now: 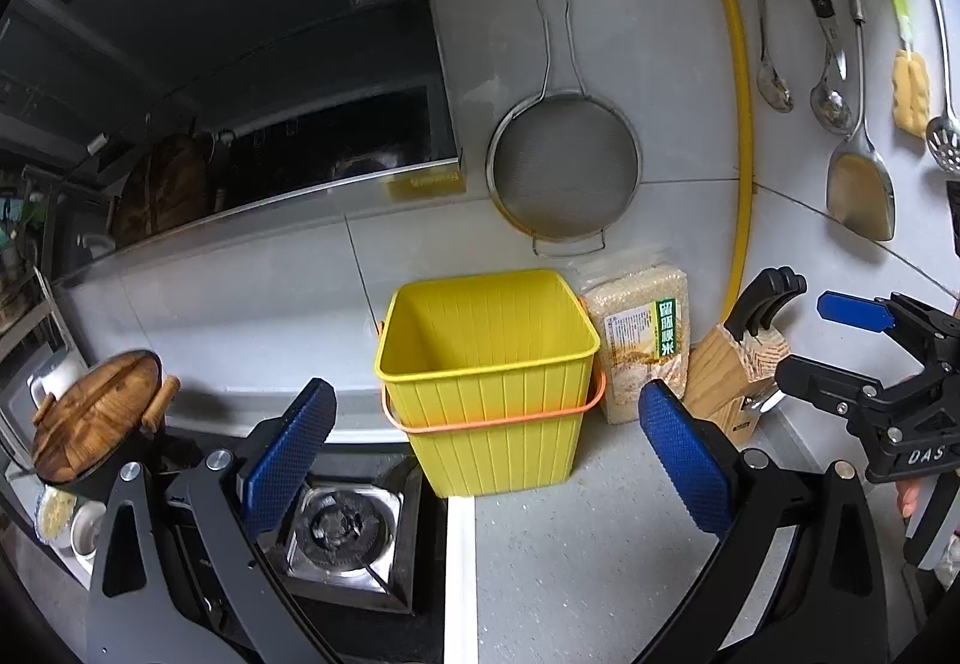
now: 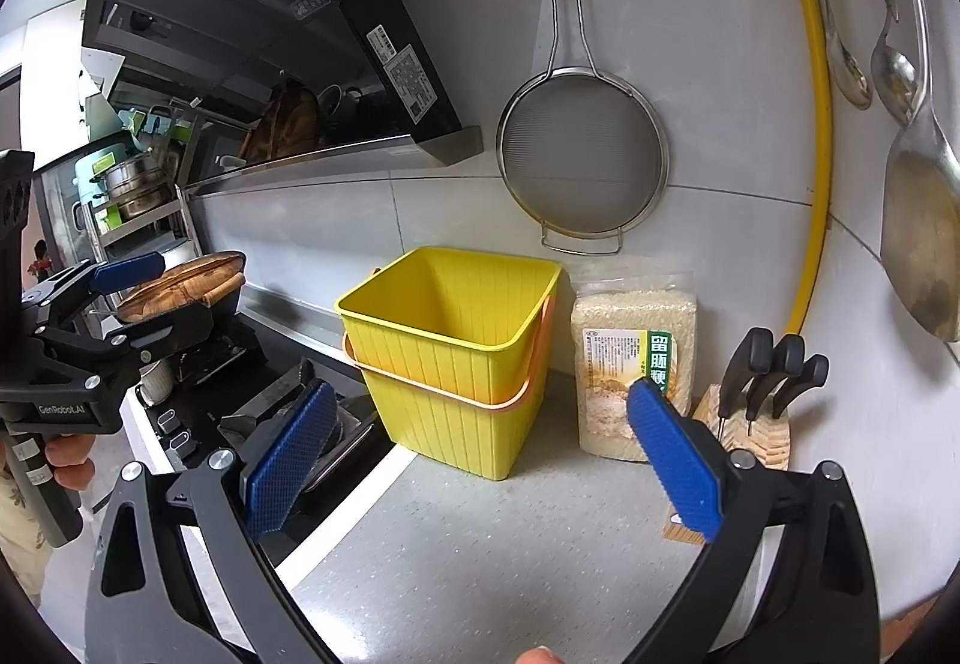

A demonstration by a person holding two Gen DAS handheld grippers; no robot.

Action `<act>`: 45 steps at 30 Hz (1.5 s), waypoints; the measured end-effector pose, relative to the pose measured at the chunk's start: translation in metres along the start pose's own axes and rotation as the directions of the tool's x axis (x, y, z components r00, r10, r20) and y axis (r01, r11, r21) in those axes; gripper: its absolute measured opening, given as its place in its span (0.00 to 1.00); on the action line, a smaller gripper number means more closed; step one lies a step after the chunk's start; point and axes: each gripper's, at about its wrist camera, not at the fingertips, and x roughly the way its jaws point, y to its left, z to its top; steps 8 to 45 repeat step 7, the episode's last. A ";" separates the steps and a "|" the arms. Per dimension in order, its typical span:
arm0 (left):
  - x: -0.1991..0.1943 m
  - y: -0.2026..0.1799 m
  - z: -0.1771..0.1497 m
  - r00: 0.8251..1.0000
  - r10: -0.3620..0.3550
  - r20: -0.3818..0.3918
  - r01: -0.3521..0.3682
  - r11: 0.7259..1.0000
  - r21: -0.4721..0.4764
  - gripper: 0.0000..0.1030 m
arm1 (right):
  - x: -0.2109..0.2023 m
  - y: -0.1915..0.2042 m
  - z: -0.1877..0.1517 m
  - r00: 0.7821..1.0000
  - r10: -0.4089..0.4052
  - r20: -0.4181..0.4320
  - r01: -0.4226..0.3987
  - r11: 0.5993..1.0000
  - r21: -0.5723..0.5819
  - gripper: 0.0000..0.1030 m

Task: Collect trash

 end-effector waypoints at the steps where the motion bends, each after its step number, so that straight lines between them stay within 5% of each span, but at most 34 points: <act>1: 0.000 0.001 -0.001 1.000 0.001 -0.004 -0.001 1.000 -0.007 0.96 | -0.002 0.001 -0.001 1.000 -0.001 0.000 0.001 1.000 -0.001 0.92; 45: -0.004 -0.001 -0.005 1.000 0.003 -0.006 -0.003 1.000 0.001 0.96 | -0.007 0.003 -0.003 1.000 -0.001 0.000 0.001 1.000 -0.002 0.92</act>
